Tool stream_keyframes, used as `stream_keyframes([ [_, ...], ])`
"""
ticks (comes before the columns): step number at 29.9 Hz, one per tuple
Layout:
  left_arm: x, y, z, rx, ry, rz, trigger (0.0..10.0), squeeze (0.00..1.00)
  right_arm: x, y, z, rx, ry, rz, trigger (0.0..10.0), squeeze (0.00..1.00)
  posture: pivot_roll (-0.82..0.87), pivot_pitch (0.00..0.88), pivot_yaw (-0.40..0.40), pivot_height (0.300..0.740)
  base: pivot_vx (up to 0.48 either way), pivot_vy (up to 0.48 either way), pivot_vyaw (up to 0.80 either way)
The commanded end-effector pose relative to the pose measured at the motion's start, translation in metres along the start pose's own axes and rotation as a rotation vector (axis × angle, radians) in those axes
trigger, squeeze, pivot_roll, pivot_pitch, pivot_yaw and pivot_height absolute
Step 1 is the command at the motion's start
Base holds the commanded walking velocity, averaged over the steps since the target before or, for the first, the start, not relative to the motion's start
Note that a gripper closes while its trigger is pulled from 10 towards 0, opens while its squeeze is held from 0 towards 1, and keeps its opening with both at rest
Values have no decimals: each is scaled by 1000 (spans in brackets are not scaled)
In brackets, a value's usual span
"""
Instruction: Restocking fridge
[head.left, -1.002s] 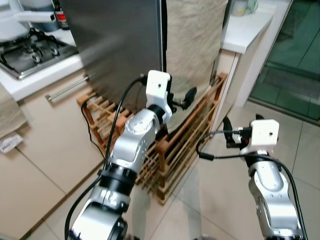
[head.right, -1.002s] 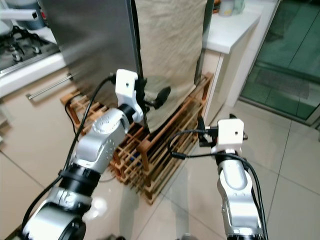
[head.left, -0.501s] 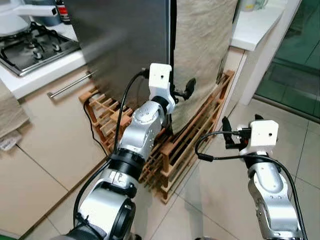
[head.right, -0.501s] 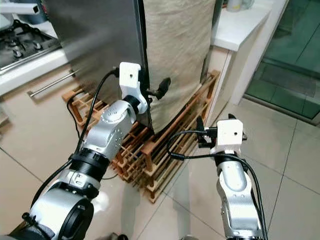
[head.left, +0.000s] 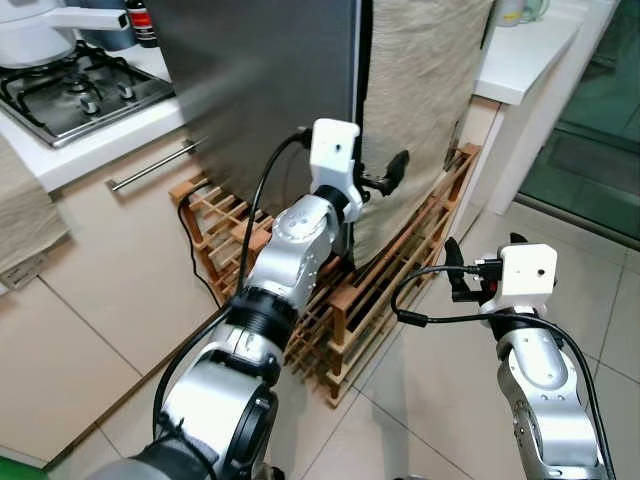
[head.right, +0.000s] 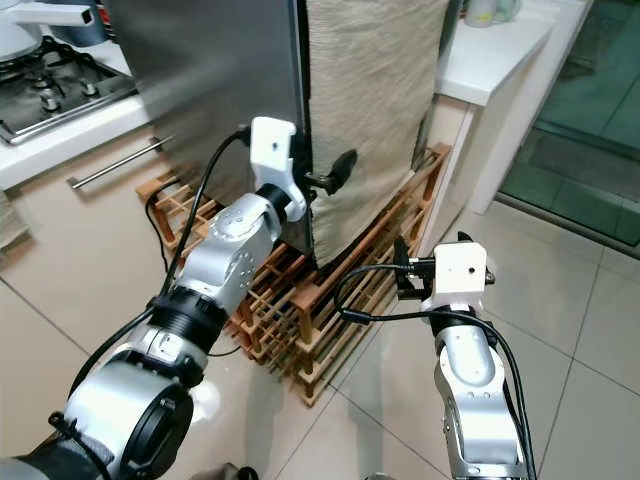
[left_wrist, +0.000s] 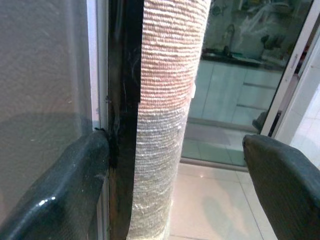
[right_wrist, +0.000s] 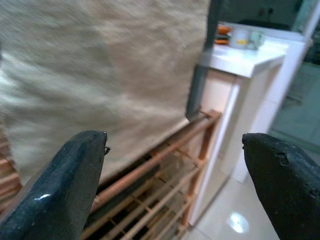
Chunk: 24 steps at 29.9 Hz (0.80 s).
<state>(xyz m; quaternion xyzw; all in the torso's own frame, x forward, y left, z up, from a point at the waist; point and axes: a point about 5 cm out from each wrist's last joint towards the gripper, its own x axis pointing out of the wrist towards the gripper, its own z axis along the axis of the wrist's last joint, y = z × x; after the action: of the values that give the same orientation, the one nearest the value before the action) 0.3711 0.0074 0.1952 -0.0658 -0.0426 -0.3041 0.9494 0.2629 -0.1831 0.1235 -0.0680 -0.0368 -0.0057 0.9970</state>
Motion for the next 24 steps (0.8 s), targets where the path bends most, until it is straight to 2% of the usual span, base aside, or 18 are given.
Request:
stream_keyframes([
  [1,15,-55,-1,-28,11,-178,10000,0,2,3,3,-2,-5,16,10000,0,-165,0,49,740,0,0,0],
  [2,16,-64,0,-46,5,-213,10000,0,2,3,3,-2,-5,15,10000,0,-165,0,49,740,0,0,0],
  [4,16,-92,4,-108,-21,-352,10000,0,2,2,3,-3,-7,12,10000,0,-176,0,60,740,0,0,0],
  [6,13,-109,8,-168,-45,-462,10000,0,2,2,4,-3,-10,8,10000,0,-186,0,69,740,0,0,0],
  [8,11,-114,10,-192,-54,-500,10000,0,2,2,5,-4,-12,5,10000,0,-187,0,71,740,0,0,0],
  [10,6,-126,18,-273,-104,-627,10000,0,2,0,5,-2,-15,-8,10000,0,-187,0,69,740,0,0,0],
  [11,-1,-134,26,-327,-148,-738,10000,0,2,-3,4,-1,-10,-18,10000,0,-183,0,63,740,0,0,0],
  [12,-1,-134,26,-327,-148,-738,10000,0,2,-3,4,-1,-10,-18,10000,0,-183,0,63,740,0,0,0],
  [14,-12,-142,40,-356,-207,-873,10000,0,1,-8,1,3,6,-33,10000,0,-178,0,59,740,0,0,0],
  [17,-17,-142,49,-386,-232,-926,10000,0,1,-11,-1,6,14,-42,10000,0,-171,0,56,740,0,0,0],
  [21,-17,-139,52,-390,-239,-927,10000,0,2,-12,-1,6,13,-44,10000,0,-167,0,56,740,0,0,0],
  [24,-16,-122,53,-374,-235,-861,10000,0,3,-10,0,7,9,-43,10000,0,-157,0,55,740,0,0,0],
])
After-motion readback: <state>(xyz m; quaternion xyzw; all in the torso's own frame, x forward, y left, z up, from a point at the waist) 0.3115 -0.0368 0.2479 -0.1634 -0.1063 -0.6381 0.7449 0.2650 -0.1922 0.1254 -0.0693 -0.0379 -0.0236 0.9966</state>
